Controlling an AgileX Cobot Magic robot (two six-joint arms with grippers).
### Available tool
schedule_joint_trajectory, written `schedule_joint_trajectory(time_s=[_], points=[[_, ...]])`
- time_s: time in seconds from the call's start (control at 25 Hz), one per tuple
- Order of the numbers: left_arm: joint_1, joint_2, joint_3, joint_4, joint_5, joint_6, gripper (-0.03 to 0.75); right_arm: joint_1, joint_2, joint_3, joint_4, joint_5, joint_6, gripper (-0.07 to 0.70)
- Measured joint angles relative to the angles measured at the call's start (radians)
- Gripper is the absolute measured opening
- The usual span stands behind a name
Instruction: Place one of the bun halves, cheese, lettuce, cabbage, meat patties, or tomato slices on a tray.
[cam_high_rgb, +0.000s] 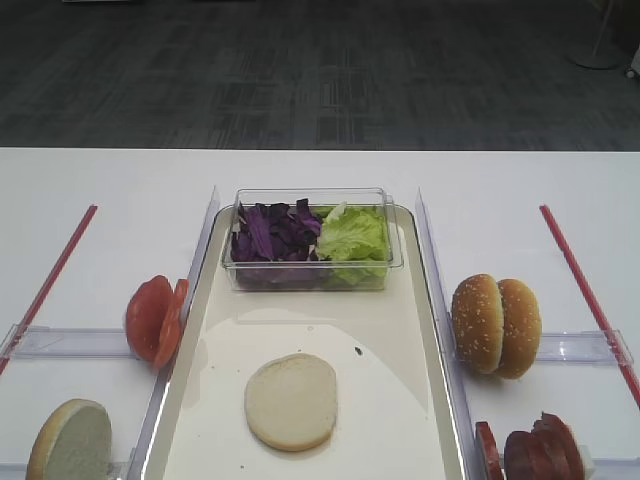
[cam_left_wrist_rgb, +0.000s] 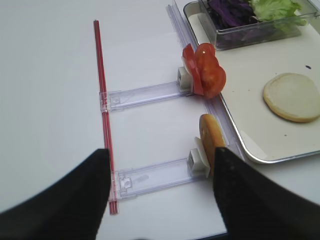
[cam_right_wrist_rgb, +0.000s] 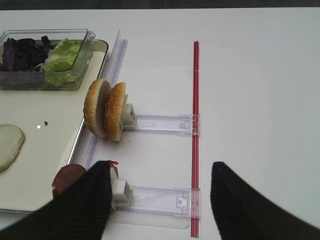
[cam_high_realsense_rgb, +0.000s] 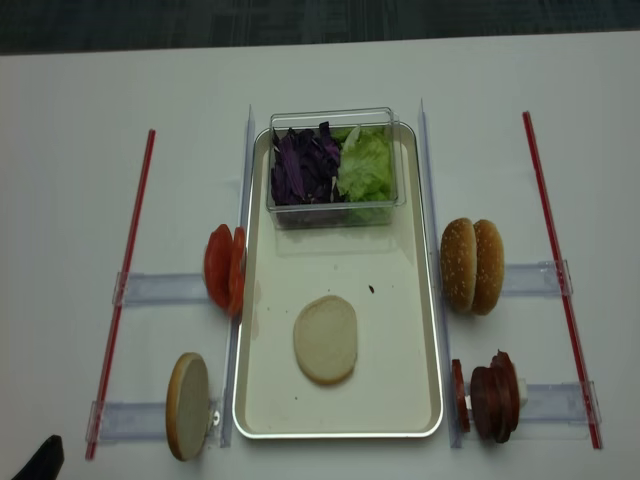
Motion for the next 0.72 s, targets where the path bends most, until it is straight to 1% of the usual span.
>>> schedule_joint_trajectory(time_s=[0.6, 0.72], points=[[0.000, 0.000, 0.001, 0.000, 0.000, -0.004, 0.424, 0.000, 0.000, 0.000, 0.000, 0.000, 0.000, 0.463], [0.000, 0.000, 0.001, 0.000, 0.000, -0.006, 0.435, 0.000, 0.000, 0.000, 0.000, 0.000, 0.000, 0.463]])
